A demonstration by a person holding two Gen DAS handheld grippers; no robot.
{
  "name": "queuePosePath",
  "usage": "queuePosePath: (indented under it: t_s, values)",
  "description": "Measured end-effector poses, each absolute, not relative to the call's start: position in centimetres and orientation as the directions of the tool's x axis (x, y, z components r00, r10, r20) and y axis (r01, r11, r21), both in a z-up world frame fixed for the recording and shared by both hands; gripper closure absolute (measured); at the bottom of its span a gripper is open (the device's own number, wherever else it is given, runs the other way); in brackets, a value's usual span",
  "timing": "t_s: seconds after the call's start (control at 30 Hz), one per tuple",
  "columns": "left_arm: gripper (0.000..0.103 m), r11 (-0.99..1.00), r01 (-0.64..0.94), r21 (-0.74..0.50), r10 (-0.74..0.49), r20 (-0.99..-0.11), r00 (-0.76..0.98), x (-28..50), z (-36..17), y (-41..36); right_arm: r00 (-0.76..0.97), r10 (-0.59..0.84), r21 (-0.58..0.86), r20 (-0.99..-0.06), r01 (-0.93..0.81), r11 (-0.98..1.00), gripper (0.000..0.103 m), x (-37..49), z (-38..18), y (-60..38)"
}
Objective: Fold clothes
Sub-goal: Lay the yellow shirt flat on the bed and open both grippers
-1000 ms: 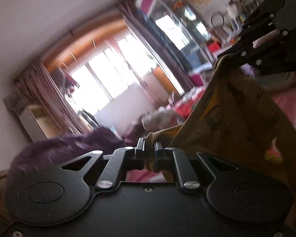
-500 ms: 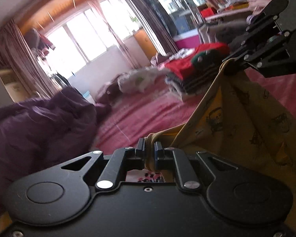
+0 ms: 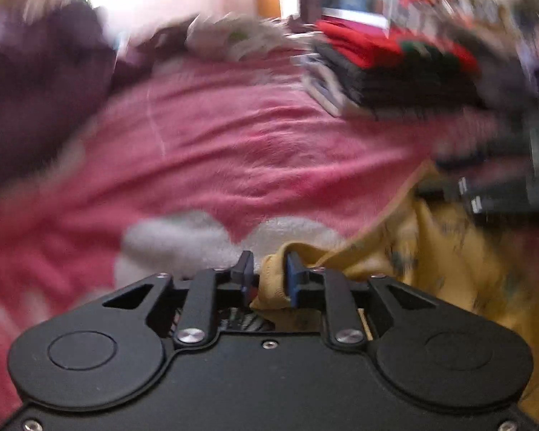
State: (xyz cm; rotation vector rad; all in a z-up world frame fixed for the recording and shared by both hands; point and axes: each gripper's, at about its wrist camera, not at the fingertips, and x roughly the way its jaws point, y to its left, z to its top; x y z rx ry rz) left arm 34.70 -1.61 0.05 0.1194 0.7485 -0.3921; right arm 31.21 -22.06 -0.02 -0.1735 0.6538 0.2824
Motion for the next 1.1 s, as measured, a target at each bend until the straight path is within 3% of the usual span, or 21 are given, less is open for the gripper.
queuePosePath:
  t_s: [0.07, 0.33, 0.57, 0.93, 1.03, 1.1]
  values:
    - [0.054, 0.924, 0.340, -0.173, -0.362, -0.679, 0.639, 35.3, 0.8, 0.2, 0.740, 0.249, 0.046, -0.625, -0.284, 0.958, 0.056, 31.7, 0.1, -23.5]
    - [0.045, 0.900, 0.239, -0.365, -0.418, -0.568, 0.709, 28.3, 3.8, 5.5, 0.772, 0.338, 0.328, -0.538, -0.177, 0.928, 0.045, 28.3, 2.2, -28.5]
    - [0.024, 0.887, 0.162, -0.431, -0.408, -0.571, 0.713, 19.7, 1.9, 6.7, 0.761, 0.444, 0.513, -0.472, -0.172, 0.841, 0.040, 18.5, 1.5, -29.1]
    - [0.026, 0.887, 0.090, -0.453, -0.375, -0.594, 0.712, 9.1, -1.1, 6.6, 0.738, 0.504, 0.605, -0.448, -0.164, 0.779, 0.036, 5.7, -2.0, -27.7]
    - [0.027, 0.910, 0.153, -0.385, -0.370, -0.589, 0.718, 7.5, -0.9, 5.5, 0.738, 0.500, 0.607, -0.453, -0.156, 0.779, 0.034, 4.9, -2.0, -27.2]
    - [0.029, 0.938, 0.209, -0.278, -0.337, -0.584, 0.738, 6.5, -0.6, 4.0, 0.744, 0.501, 0.582, -0.442, -0.187, 0.791, 0.034, 4.8, -1.5, -26.4]
